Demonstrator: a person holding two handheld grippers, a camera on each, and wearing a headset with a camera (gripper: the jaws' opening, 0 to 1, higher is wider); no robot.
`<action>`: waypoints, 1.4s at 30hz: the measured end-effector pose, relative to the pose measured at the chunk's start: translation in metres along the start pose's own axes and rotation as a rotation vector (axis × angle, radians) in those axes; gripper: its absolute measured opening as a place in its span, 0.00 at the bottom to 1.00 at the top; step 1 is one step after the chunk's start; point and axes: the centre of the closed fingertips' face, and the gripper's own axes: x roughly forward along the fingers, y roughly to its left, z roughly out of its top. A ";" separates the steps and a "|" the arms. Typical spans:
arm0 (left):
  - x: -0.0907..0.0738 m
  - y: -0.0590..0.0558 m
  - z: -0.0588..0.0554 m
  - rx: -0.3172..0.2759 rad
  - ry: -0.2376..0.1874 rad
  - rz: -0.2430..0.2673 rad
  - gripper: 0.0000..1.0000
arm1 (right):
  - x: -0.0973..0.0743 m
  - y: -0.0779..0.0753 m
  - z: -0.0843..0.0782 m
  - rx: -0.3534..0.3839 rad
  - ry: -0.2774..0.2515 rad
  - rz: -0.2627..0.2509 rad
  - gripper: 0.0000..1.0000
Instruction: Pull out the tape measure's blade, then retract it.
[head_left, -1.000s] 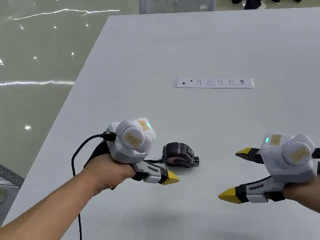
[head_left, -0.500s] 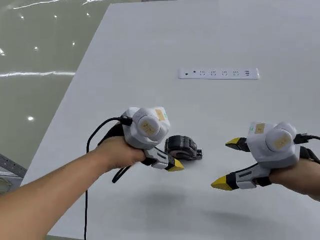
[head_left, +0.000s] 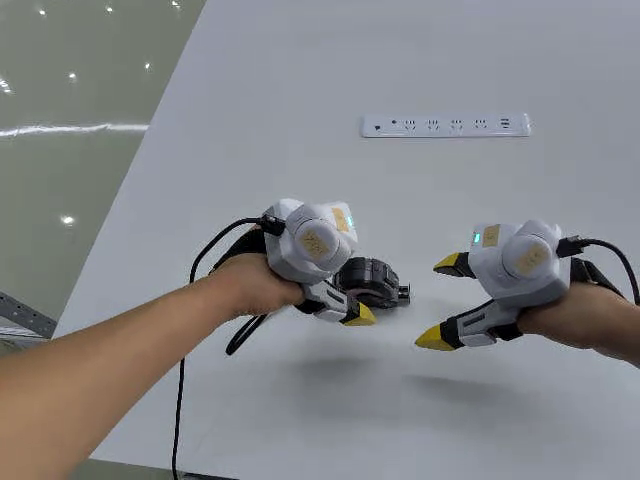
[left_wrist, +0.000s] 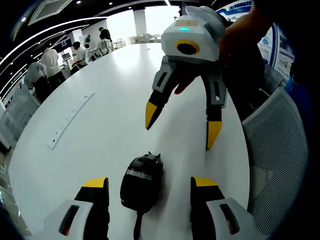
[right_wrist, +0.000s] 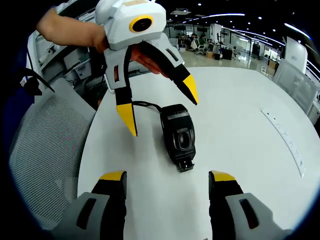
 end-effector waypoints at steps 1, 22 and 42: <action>0.001 0.001 0.000 0.008 -0.001 0.002 0.57 | 0.003 -0.002 0.000 -0.010 0.004 0.005 0.63; 0.024 0.005 -0.007 0.063 0.028 -0.052 0.51 | 0.029 -0.022 -0.003 -0.141 0.027 0.062 0.46; 0.029 0.008 -0.010 0.106 0.048 -0.056 0.39 | 0.046 -0.024 -0.004 -0.198 0.053 0.096 0.35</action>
